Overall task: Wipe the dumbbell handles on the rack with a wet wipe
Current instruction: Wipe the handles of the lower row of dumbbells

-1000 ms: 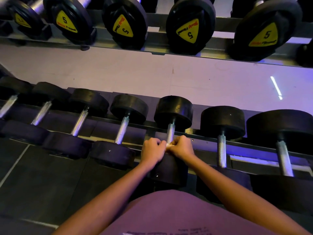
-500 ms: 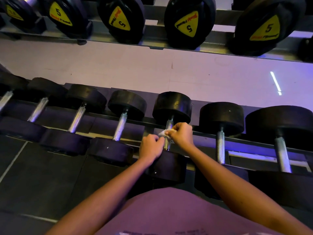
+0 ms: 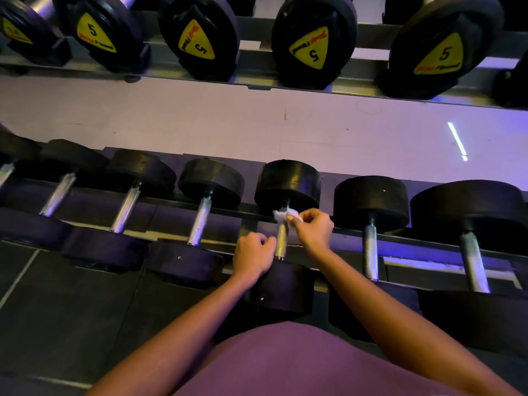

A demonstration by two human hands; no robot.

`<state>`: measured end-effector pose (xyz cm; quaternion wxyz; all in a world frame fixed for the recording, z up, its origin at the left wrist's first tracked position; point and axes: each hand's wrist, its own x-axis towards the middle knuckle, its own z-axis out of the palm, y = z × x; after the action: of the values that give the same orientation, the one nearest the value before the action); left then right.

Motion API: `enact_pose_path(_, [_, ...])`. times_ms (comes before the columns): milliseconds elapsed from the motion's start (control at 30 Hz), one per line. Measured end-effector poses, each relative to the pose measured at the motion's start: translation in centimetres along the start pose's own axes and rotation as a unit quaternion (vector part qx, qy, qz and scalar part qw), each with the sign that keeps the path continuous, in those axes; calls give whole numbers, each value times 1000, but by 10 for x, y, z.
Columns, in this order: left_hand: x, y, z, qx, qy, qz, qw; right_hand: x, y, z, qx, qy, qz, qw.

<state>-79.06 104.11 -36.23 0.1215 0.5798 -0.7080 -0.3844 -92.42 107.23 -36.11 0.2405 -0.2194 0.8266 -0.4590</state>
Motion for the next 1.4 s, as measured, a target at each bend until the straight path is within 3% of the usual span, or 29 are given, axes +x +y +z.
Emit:
enact_pose_path(300, [1, 2, 0, 6, 0, -4, 1000, 27, -9, 28, 19, 5, 112, 993])
enact_pose_path(533, [1, 1, 1, 9, 1, -6, 1000, 19, -9, 25, -23, 30, 42, 998])
enact_pose_path(800, [0, 3, -1, 7, -4, -6, 1000, 25, -17, 13, -64, -32, 45, 996])
enact_pose_path(867, [1, 3, -1, 11, -2, -7, 1000, 22, -20, 7, -117, -70, 39, 990])
enact_pose_path(967, [1, 3, -1, 15, -5, -7, 1000, 3, -12, 1, -230, -187, 33, 954])
enact_pose_path(1033, [1, 4, 0, 15, -8, -7, 1000, -13, -2, -1, -246, -233, 38, 940])
enact_pose_path(1400, [0, 4, -1, 17, -4, 4, 1000, -29, 12, -5, -183, -181, -13, 966])
